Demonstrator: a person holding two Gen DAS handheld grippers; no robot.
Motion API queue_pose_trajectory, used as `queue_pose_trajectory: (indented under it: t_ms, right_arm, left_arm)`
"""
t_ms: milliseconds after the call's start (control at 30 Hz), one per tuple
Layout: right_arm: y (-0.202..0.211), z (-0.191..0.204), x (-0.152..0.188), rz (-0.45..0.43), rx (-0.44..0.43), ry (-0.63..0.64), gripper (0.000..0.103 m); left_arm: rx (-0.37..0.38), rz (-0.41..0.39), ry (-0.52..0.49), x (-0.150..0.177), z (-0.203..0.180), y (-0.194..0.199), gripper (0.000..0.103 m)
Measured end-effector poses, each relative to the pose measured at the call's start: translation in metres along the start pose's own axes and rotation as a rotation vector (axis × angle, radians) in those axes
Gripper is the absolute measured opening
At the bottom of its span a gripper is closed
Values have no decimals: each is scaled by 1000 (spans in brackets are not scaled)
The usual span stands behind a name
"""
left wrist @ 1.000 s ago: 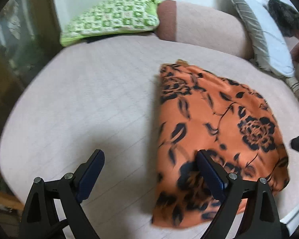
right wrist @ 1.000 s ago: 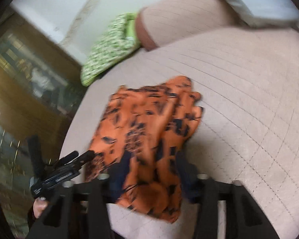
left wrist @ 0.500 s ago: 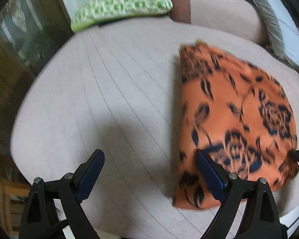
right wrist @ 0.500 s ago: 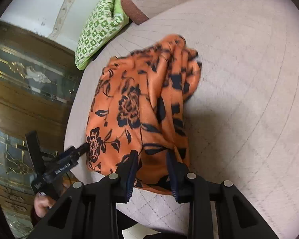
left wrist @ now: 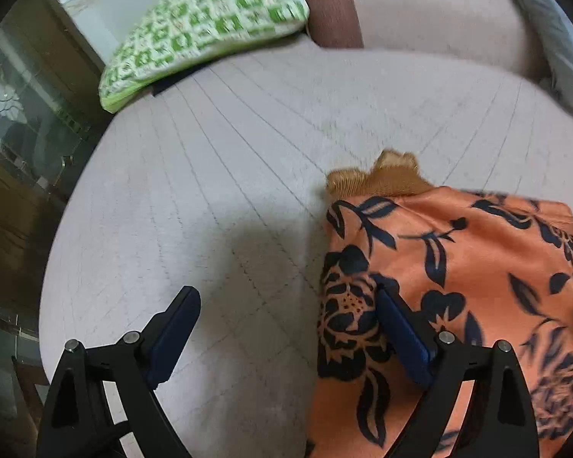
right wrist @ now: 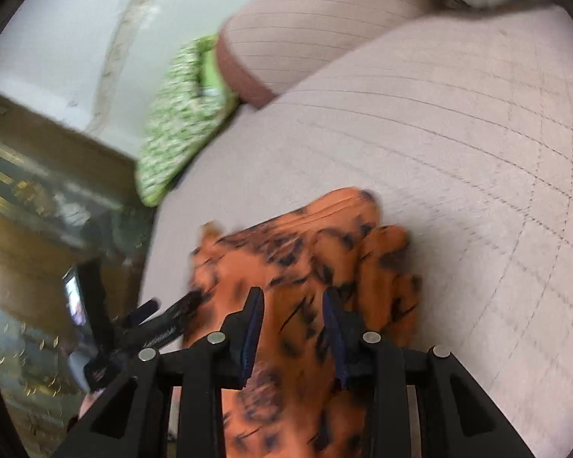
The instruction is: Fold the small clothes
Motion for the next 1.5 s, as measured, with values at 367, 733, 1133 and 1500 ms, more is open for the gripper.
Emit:
queue_pose_trajectory:
  t_ms: [367, 733, 1133, 1500]
  right_arm:
    - [65, 26, 16, -31, 51, 115, 66]
    - [210, 139, 83, -245, 347, 391, 66]
    - [298, 213, 128, -436, 424, 524, 67]
    - [311, 248, 147, -485, 399, 572, 67]
  left_arm:
    - [57, -198, 57, 25, 37, 120, 94]
    - [79, -479, 112, 78, 86, 294, 94]
    - [180, -616, 163, 107, 110, 386, 95]
    - [215, -637, 148, 126, 119, 407, 96]
Point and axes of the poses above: each gripper's, at about its wrist camera, not at the fingertips, and y roughly against the way its jaws point, z to its left, x to its underside, the point moved 10 cm from there along -y, roughly the way its jaws point, and after that the axes turned 13 degrees about y, right-handed, at the moved point
